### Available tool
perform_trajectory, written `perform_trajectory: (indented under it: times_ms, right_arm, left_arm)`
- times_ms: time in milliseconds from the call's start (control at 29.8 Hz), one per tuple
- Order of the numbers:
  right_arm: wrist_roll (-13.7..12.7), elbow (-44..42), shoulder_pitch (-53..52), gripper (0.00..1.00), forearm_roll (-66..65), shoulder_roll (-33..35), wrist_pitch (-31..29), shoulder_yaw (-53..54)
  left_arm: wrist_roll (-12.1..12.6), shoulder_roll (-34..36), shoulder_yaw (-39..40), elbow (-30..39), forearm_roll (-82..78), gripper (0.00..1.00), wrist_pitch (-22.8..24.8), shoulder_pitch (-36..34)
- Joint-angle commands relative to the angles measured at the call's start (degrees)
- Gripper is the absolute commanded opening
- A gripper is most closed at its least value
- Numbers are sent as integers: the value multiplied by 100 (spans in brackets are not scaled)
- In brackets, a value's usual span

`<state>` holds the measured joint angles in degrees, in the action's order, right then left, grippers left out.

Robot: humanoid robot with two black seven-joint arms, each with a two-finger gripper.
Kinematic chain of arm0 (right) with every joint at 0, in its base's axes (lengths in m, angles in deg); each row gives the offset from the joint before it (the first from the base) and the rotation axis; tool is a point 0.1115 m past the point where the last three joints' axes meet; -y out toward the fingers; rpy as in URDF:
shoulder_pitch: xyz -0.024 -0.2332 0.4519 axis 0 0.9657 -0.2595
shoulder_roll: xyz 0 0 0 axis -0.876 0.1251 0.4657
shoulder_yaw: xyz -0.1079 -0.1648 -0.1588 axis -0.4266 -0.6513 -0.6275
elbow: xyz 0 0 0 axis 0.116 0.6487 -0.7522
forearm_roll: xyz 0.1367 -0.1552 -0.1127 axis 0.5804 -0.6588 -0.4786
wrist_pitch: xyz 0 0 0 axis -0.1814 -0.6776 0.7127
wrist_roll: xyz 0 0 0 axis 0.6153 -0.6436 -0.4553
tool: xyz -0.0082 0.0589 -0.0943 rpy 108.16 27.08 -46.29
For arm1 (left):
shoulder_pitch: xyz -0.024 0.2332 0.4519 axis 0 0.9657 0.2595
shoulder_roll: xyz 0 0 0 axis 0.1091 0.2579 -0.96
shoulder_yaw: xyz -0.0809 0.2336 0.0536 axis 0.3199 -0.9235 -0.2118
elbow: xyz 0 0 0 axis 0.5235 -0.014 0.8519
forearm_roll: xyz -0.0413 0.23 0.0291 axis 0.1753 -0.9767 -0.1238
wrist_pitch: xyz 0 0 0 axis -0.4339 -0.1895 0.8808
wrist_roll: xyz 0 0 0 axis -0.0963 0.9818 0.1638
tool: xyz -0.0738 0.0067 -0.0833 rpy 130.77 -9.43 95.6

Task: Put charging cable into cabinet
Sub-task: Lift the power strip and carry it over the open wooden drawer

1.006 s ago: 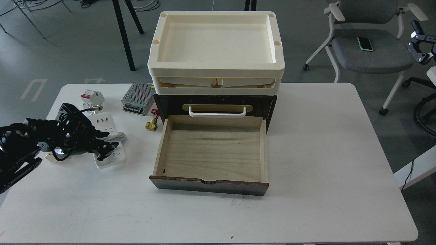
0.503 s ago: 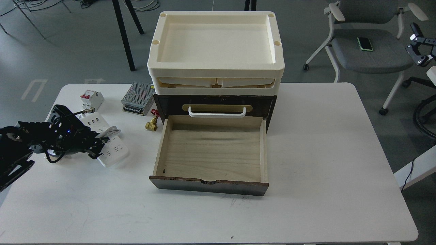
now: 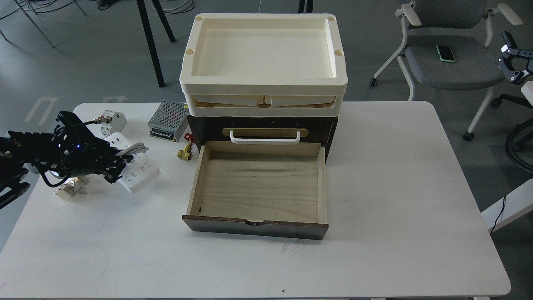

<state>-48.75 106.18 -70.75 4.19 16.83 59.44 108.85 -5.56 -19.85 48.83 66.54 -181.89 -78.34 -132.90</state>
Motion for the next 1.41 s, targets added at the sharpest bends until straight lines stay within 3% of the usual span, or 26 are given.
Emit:
perform_trajectory:
  times_ms: [0, 235, 402, 536, 737, 1106, 1374]
  right_arm:
    - [0, -8, -1, 100, 0, 3, 0, 8]
    - [0, -34, 8, 100, 0, 11, 0, 8]
    - [0, -34, 17, 100, 0, 20, 0, 17]
    - [0, -34, 17, 100, 0, 64, 0, 17]
    - [0, -34, 87, 100, 0, 73, 0, 17]
    - [0, -26, 158, 100, 0, 73, 0, 26]
    - [0, -26, 166, 100, 0, 73, 0, 26]
  left_arm:
    - [2, 942, 21, 1330, 433, 0, 397, -111]
    - [2, 2069, 73, 3766, 2435, 0, 1083, -172]
    - [2, 1606, 126, 4225, 3333, 0, 1478, -322]
    - [2, 841, 372, 4059, 4168, 0, 1733, -322]
    - [2, -284, 408, 3006, 4460, 0, 1839, -322]
    - [2, -1287, 118, 1247, 4407, 0, 1918, -234]
    - [2, -1753, 74, 817, 4434, 0, 1874, -217]
